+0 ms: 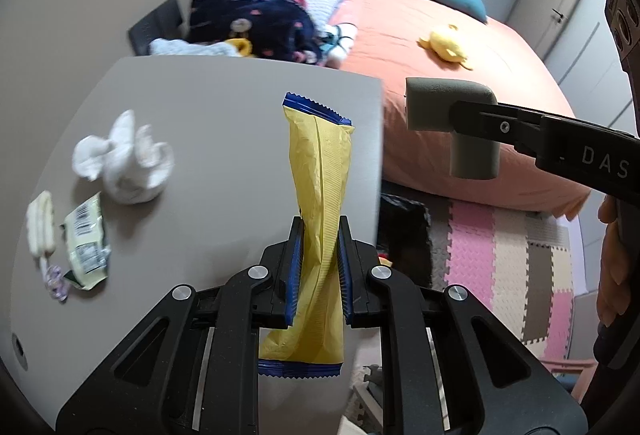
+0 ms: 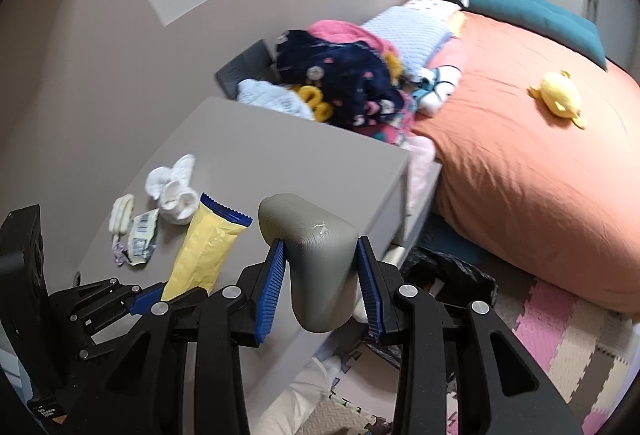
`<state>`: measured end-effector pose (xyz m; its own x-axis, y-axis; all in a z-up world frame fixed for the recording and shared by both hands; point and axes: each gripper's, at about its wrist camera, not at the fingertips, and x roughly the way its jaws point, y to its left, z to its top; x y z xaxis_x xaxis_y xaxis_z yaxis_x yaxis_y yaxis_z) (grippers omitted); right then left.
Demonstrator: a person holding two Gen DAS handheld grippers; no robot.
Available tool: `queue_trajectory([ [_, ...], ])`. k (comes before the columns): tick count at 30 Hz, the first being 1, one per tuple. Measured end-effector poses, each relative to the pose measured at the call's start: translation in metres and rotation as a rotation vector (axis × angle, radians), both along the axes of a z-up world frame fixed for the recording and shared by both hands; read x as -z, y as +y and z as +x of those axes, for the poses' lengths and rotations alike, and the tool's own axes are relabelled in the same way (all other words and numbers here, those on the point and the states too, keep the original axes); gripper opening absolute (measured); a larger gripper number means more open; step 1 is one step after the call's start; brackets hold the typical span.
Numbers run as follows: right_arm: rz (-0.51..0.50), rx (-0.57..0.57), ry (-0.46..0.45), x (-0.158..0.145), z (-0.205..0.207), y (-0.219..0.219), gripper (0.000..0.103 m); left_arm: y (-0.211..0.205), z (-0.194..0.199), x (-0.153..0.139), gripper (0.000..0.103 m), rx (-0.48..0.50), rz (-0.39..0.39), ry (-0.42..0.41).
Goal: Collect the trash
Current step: 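Carry the yellow wrapper and grey piece in both tools over the bin, then open both tools to drop the wrapper and grey piece into the bin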
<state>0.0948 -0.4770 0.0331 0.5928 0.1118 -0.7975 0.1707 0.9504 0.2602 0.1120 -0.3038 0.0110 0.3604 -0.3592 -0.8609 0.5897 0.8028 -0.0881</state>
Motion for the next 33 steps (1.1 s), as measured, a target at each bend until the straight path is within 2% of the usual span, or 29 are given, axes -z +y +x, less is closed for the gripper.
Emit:
queue_trajectory([
  [11,-0.003,0.151,0.025,0.011,-0.034,-0.074,0.038,-0.064,-0.016,0.006,0.016,0.120,0.002,0.028],
  [25,-0.018,0.327,0.092,0.036,-0.067,-0.153,0.039,-0.136,-0.036,0.039,0.016,0.250,0.046,0.105],
  [26,-0.026,0.348,0.103,0.039,-0.068,-0.158,0.042,-0.142,-0.038,0.042,0.022,0.259,0.055,0.116],
  [27,-0.034,0.368,0.114,0.041,-0.067,-0.162,0.052,-0.144,-0.038,0.045,0.029,0.263,0.064,0.122],
  [28,-0.041,0.385,0.117,0.042,-0.068,-0.166,0.059,-0.147,-0.039,0.047,0.057,0.266,0.080,0.124],
  [29,-0.051,0.402,0.117,0.043,-0.068,-0.169,0.071,-0.149,-0.041,0.049,0.085,0.268,0.089,0.113],
  [30,-0.065,0.413,0.111,0.042,-0.068,-0.172,0.073,-0.150,-0.042,0.048,0.092,0.269,0.083,0.091],
  [31,-0.071,0.411,0.108,0.042,-0.068,-0.175,0.073,-0.149,-0.044,0.047,0.095,0.269,0.077,0.077],
  [33,-0.085,0.417,0.110,0.042,-0.067,-0.178,0.073,-0.150,-0.045,0.048,0.095,0.278,0.084,0.080],
])
